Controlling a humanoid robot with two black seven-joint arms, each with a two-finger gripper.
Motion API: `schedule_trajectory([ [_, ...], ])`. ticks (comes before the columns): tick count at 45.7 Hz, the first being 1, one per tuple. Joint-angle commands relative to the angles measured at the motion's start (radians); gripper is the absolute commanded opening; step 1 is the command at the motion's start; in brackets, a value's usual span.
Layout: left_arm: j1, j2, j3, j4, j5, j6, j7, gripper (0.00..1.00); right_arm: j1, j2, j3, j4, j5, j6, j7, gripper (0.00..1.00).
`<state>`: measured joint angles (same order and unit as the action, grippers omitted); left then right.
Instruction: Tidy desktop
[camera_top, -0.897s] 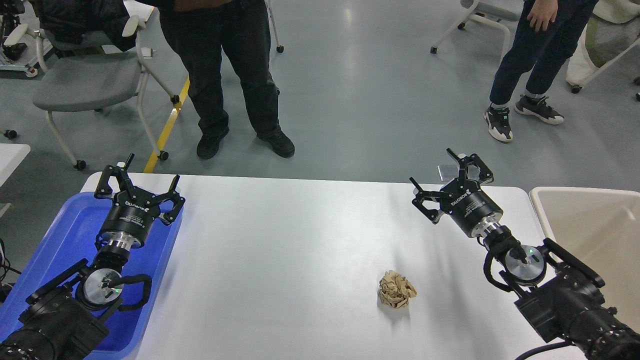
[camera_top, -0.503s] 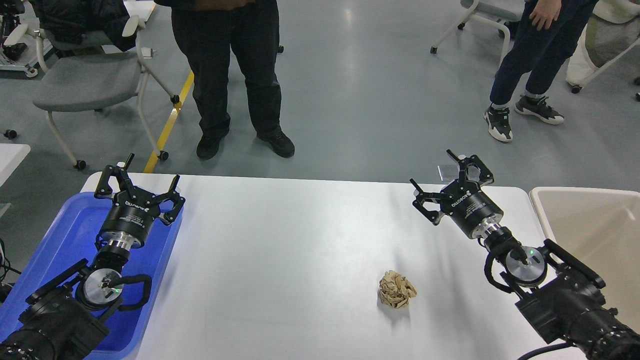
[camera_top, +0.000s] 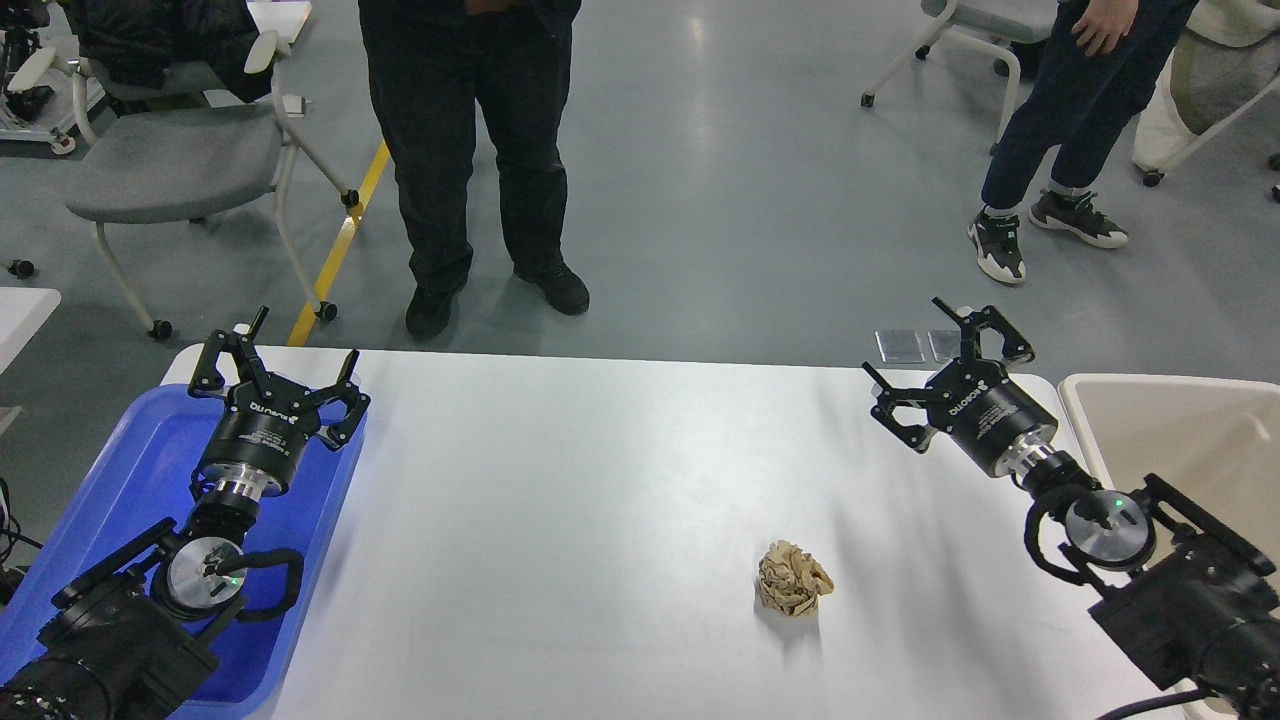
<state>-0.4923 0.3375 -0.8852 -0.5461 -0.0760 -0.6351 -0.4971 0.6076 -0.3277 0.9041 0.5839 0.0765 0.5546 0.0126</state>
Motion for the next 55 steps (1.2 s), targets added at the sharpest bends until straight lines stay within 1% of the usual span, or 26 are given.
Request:
schedule_trajectory([
  [1, 0.0, 0.0, 0.0, 0.0, -0.001, 0.0, 0.0, 1.0, 0.012, -0.183, -0.007, 0.02, -0.024, 0.039, -0.002, 1.0],
  [5, 0.0, 0.0, 0.0, 0.0, -0.001, 0.0, 0.0, 1.0, 0.015, -0.264, -0.005, 0.02, -0.024, 0.071, -0.002, 1.0],
  [9, 0.0, 0.0, 0.0, 0.0, -0.001, 0.0, 0.0, 1.0, 0.021, -0.347, 0.001, 0.014, -0.023, 0.08, -0.002, 1.0],
  [16, 0.0, 0.0, 0.0, 0.0, -0.001, 0.0, 0.0, 1.0, 0.021, -0.43, 0.015, -0.001, -0.006, 0.079, -0.002, 1.0],
  [21, 0.0, 0.0, 0.0, 0.0, -0.001, 0.0, 0.0, 1.0, 0.008, -0.514, 0.001, 0.01, -0.009, 0.088, -0.002, 1.0],
  [23, 0.0, 0.0, 0.0, 0.0, -0.001, 0.0, 0.0, 1.0, 0.004, -0.54, -0.001, 0.019, -0.015, 0.106, -0.002, 1.0],
  [27, 0.0, 0.0, 0.0, 0.0, -0.001, 0.0, 0.0, 1.0, -0.002, -0.586, -0.01, 0.053, -0.03, 0.18, -0.002, 1.0],
  [33, 0.0, 0.0, 0.0, 0.0, -0.001, 0.0, 0.0, 1.0, -0.005, -0.706, -0.045, 0.184, -0.072, 0.231, 0.0, 1.0],
  [41, 0.0, 0.0, 0.0, 0.0, -0.001, 0.0, 0.0, 1.0, 0.009, -0.843, -0.03, 0.424, -0.176, 0.231, 0.0, 1.0],
  [48, 0.0, 0.0, 0.0, 0.0, -0.001, 0.0, 0.0, 1.0, 0.03, -0.97, -0.022, 0.667, -0.237, 0.229, 0.0, 1.0],
  [52, 0.0, 0.0, 0.0, 0.0, -0.001, 0.0, 0.0, 1.0, 0.064, -1.008, -0.014, 0.793, -0.3, 0.223, 0.0, 1.0],
  [55, 0.0, 0.0, 0.0, 0.0, -0.001, 0.0, 0.0, 1.0, 0.104, -1.01, -0.014, 0.872, -0.374, 0.194, -0.002, 1.0],
])
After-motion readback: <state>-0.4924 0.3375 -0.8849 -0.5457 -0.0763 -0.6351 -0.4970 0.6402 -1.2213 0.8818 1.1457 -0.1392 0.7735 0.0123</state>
